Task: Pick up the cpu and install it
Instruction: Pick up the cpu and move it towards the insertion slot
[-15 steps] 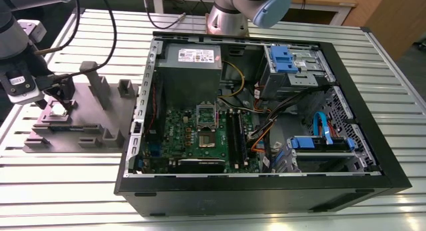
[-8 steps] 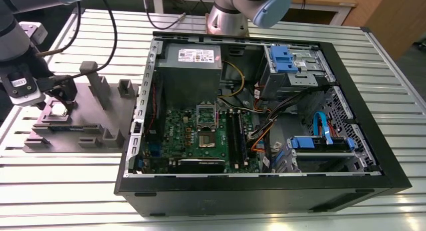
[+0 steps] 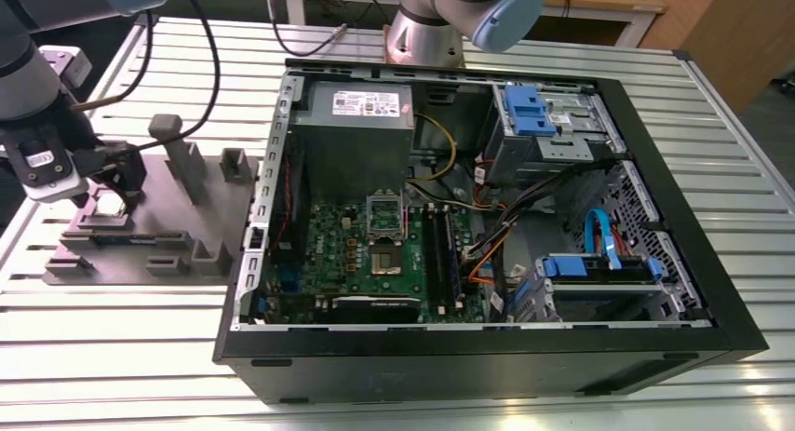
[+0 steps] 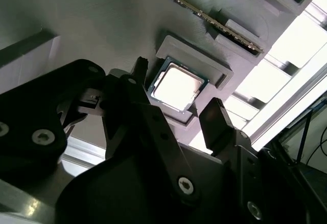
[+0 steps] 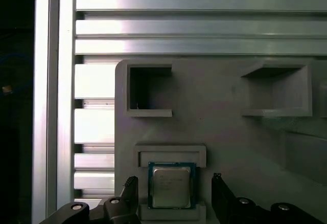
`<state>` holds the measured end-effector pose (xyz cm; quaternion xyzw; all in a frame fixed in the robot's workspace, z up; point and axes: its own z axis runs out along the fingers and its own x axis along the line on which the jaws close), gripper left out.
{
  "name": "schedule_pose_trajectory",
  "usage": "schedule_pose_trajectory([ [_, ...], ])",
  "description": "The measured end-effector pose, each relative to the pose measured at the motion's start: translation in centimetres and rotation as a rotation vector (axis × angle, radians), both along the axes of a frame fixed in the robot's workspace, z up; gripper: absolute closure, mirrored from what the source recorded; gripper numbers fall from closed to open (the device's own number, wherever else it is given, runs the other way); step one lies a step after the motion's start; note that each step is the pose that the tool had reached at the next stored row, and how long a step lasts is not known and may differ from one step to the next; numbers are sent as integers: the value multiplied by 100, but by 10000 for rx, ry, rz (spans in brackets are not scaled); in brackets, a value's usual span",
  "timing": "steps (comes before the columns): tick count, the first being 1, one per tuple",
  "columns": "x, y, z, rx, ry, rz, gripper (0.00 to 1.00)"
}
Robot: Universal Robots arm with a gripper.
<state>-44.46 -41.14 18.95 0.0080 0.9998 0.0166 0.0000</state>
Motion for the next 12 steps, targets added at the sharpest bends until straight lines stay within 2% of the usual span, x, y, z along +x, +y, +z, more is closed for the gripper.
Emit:
schedule_pose_trajectory([
  [12,0,1,-62,11,2,-15,33],
])
